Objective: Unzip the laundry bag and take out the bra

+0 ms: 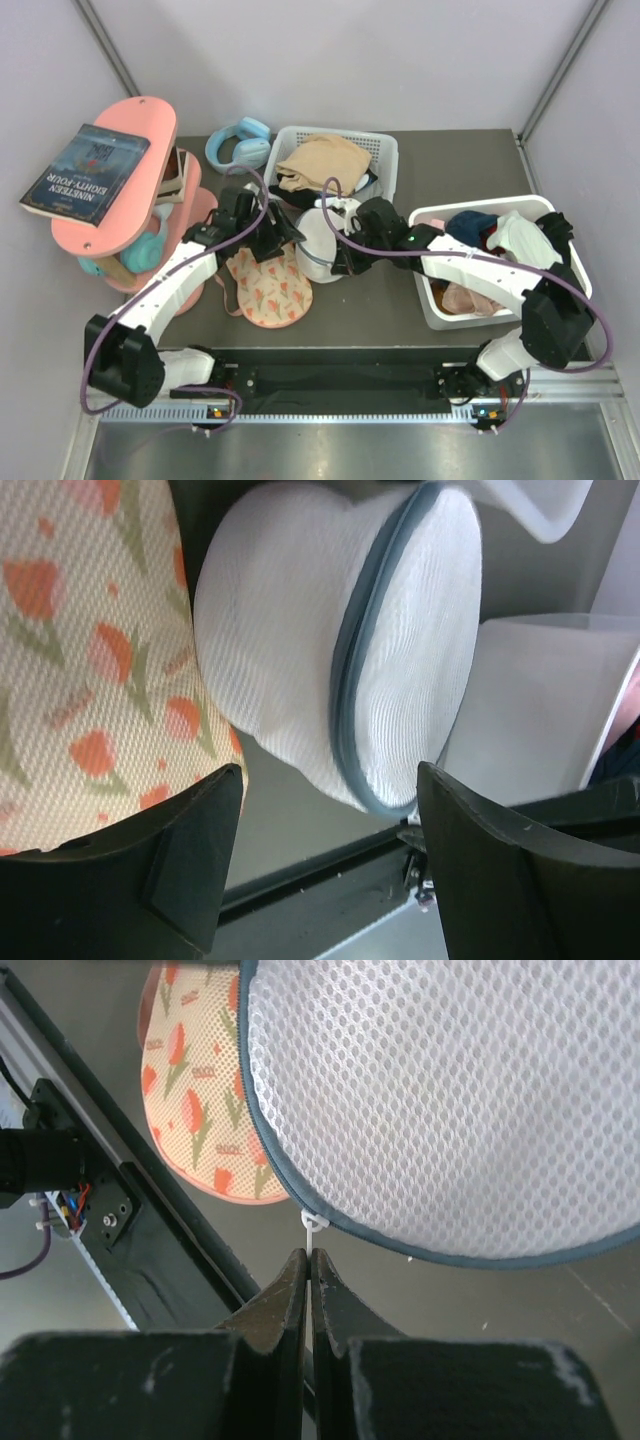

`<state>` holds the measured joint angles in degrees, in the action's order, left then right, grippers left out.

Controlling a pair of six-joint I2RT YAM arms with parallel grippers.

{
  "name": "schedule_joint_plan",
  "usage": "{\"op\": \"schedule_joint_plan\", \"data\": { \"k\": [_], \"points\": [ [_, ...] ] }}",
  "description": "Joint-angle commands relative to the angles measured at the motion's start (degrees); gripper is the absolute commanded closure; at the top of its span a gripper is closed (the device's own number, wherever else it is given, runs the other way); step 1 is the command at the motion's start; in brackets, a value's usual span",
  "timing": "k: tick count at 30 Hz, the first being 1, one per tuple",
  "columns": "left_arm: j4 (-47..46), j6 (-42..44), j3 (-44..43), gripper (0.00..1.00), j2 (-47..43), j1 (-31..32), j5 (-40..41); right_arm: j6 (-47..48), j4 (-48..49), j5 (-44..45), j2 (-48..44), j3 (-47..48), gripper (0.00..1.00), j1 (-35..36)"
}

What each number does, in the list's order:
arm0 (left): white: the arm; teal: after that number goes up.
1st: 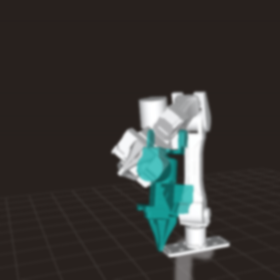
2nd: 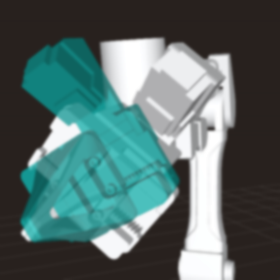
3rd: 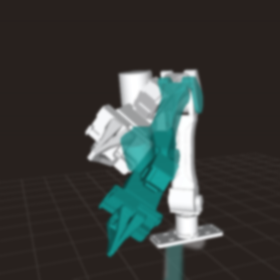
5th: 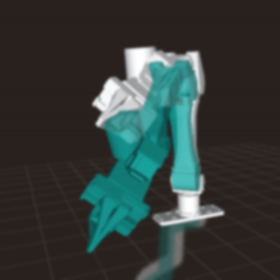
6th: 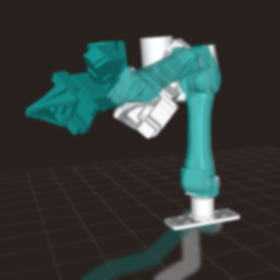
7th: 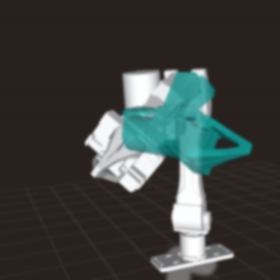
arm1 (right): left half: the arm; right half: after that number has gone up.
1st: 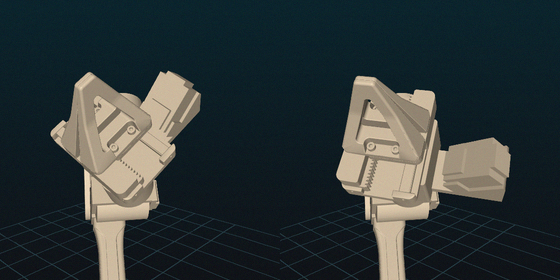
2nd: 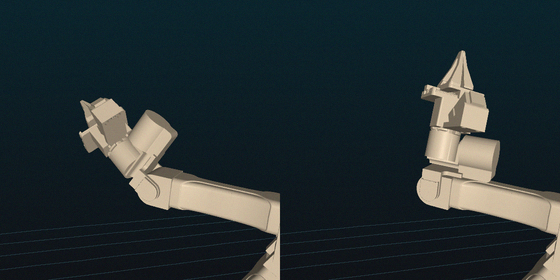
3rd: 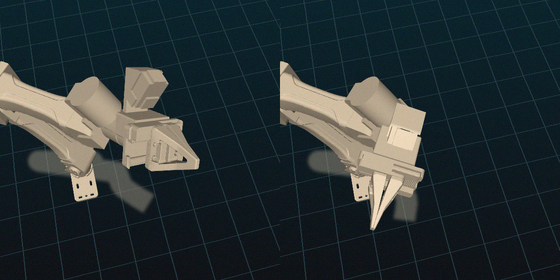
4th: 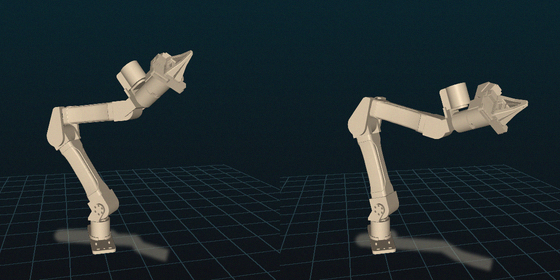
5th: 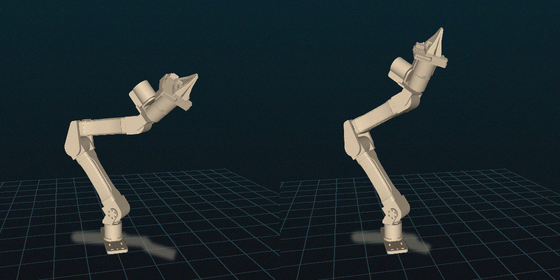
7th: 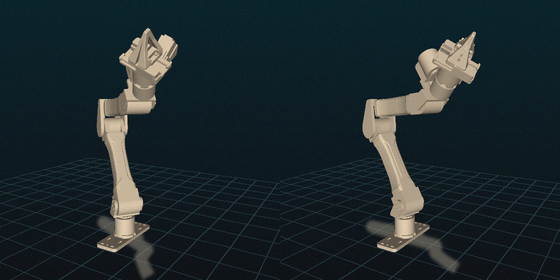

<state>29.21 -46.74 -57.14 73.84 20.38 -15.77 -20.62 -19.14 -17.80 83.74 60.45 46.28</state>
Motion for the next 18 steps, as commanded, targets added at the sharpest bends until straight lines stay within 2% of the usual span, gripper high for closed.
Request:
{"op": "schedule_joint_plan", "data": {
  "k": [1,8,14,17,18],
  "points": [
    [-1.2,-8.5,5.5,0.25,-5.4,1.8,-0.7,0.8,0.4,-2.1,1.8,5.1,1.0,1.4],
    [-12.1,-17.0,10.5,0.25,-6.5,5.5,-0.1,2.4,-0.8,-3.0,5.4,8.5,1.0,4.1],
    [-13.6,-17.2,10.0,0.3,-3.3,6.2,1.6,4.1,-2.5,-2.7,7.0,11.3,1.0,6.0],
    [-14.0,-16.8,9.8,0.47,-2.6,6.3,2.8,4.3,-2.8,-2.4,7.6,12.1,1.0,6.5],
    [-13.9,-16.6,9.6,0.62,-2.1,6.3,2.9,4.3,-3.1,-2.3,7.7,12.2,1.0,6.5]
  ]
}}
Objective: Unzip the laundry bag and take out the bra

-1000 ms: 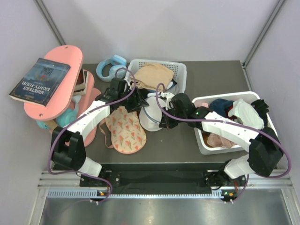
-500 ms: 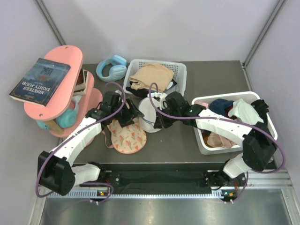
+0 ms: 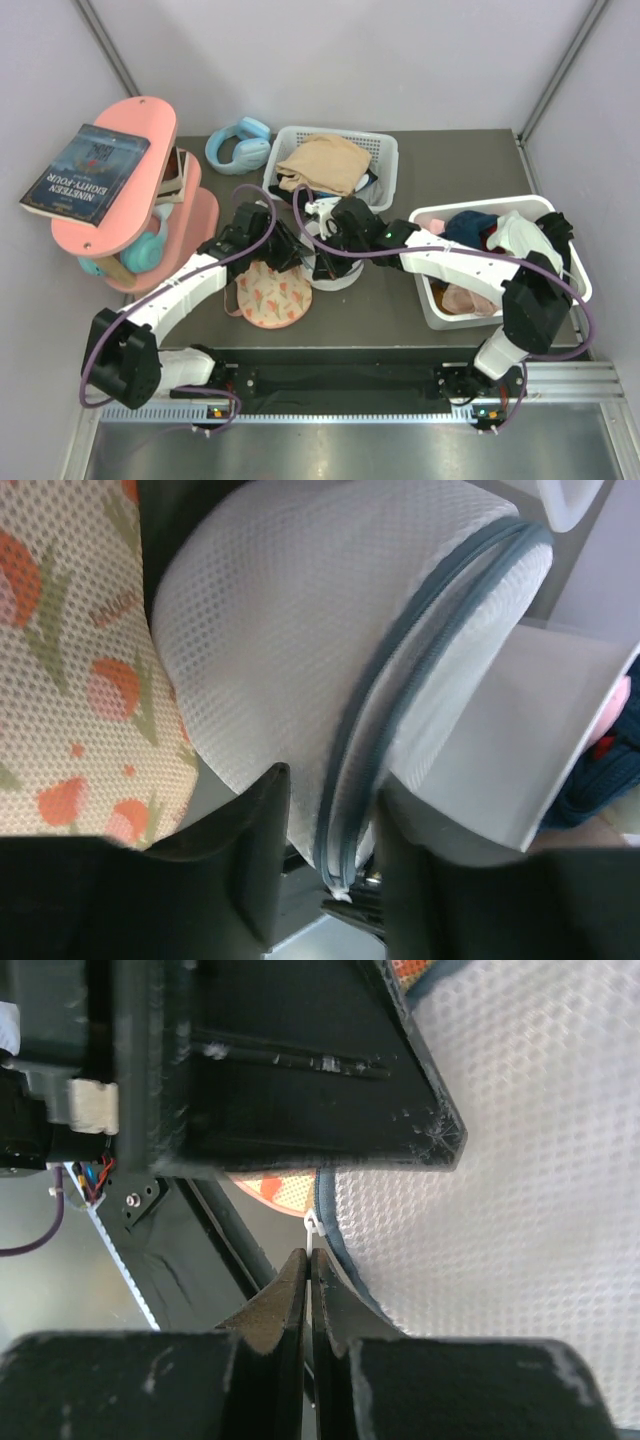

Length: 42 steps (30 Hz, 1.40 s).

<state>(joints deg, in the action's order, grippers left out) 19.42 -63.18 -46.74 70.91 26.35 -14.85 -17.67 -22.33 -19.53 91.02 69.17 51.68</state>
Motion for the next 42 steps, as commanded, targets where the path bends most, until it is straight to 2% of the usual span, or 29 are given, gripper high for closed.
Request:
{"op": "schedule_joint_plan", "data": {
  "k": [1,2,3,6,17,29,36,42],
  "points": [
    [-3.9,-0.1,-0.9,0.69,1.1,0.3,2.1,1.3,0.1,-0.4,0.3,3.4,1.0,1.1],
    [-3.9,0.2,-0.9,0.76,1.4,0.3,2.1,1.4,0.1,0.0,0.2,3.3,1.0,1.1],
    [-3.9,0.2,-1.0,0.88,1.9,0.4,2.1,1.4,0.0,0.1,0.0,3.3,1.0,1.1],
    [-4.1,0.2,-1.4,1.0,2.7,0.4,2.0,1.5,-0.4,0.6,0.0,2.8,1.0,1.1],
    [-3.4,3.7,-3.4,1.0,3.8,-0.8,2.2,1.3,-0.8,2.5,-0.8,0.4,1.0,0.1],
    [-3.5,8.9,-4.6,1.0,4.1,-5.9,-2.4,-0.8,1.7,2.2,-7.2,-7.7,1.0,-7.7],
    [-2.8,16.4,-15.9,1.0,13.2,-6.0,-10.2,-0.3,1.3,1.7,-7.9,-6.3,1.0,-8.4],
    [-1.7,25.0,-24.4,1.0,17.8,-5.9,-11.9,0.2,0.9,1.6,-8.2,-5.2,1.0,-7.6]
  ]
}}
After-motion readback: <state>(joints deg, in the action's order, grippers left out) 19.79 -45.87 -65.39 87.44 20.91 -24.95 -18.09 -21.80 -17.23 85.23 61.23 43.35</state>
